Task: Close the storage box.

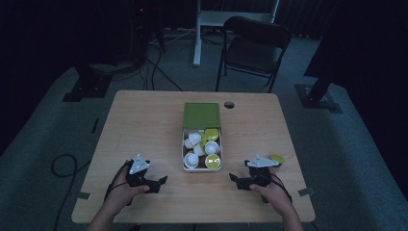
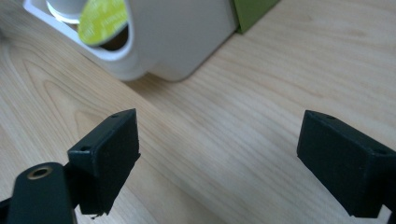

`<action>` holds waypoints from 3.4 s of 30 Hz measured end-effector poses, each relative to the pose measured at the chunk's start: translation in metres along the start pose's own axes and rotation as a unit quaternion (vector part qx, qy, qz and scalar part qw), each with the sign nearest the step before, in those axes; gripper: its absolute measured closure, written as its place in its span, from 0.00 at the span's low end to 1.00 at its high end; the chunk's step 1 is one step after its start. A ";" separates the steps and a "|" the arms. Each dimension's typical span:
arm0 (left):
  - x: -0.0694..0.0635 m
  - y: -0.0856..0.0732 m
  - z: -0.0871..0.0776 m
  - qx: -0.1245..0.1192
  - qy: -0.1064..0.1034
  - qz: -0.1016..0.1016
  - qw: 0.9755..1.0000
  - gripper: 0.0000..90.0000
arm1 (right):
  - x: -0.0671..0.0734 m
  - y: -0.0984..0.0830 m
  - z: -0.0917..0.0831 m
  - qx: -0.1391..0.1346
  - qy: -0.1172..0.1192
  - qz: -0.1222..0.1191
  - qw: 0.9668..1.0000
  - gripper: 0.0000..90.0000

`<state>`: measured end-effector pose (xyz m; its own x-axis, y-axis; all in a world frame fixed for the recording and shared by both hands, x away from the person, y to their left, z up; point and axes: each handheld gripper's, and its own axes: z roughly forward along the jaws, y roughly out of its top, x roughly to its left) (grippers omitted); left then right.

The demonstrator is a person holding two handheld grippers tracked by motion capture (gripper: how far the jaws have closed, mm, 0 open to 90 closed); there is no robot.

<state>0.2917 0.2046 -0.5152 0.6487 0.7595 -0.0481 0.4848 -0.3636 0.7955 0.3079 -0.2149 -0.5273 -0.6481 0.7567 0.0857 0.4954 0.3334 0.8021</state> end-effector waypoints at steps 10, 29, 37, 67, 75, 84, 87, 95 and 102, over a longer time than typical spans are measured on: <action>-0.006 0.017 0.003 -0.056 -0.017 0.009 0.998 0.05 | 0.006 0.018 -0.004 -0.039 0.014 -0.009 0.999 0.14; -0.009 0.035 0.031 -0.127 -0.022 0.025 0.991 0.05 | 0.009 0.035 0.008 -0.102 0.060 -0.009 0.993 0.15; -0.006 0.039 0.039 -0.122 -0.033 0.027 0.992 0.05 | 0.002 0.042 0.013 -0.100 0.059 -0.013 0.993 0.16; 0.005 0.052 0.051 -0.110 -0.025 0.028 0.993 0.04 | -0.006 0.047 0.025 -0.084 0.034 -0.002 0.996 0.14; 0.007 0.055 0.054 -0.106 -0.027 0.028 0.994 0.04 | -0.008 0.050 0.027 -0.085 0.024 -0.006 0.996 0.14; 0.008 0.061 0.055 -0.099 -0.016 0.041 0.994 0.04 | -0.011 0.052 0.030 -0.083 0.024 0.004 0.996 0.14; 0.009 0.062 0.056 -0.098 -0.016 0.041 0.994 0.04 | -0.011 0.053 0.030 -0.082 0.021 0.003 0.996 0.14; 0.010 0.065 0.058 -0.096 -0.014 0.044 0.994 0.04 | -0.014 0.056 0.032 -0.081 0.014 0.010 0.997 0.14; 0.013 0.066 0.060 -0.099 -0.013 0.033 0.994 0.04 | -0.014 0.059 0.034 -0.079 0.012 0.010 0.997 0.14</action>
<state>0.3676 0.1578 -0.4993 0.6917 0.7222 -0.0065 0.3179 -0.2965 0.9006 0.3661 -0.1870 -0.5017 -0.6533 0.7483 0.1154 0.4127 0.2241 0.8829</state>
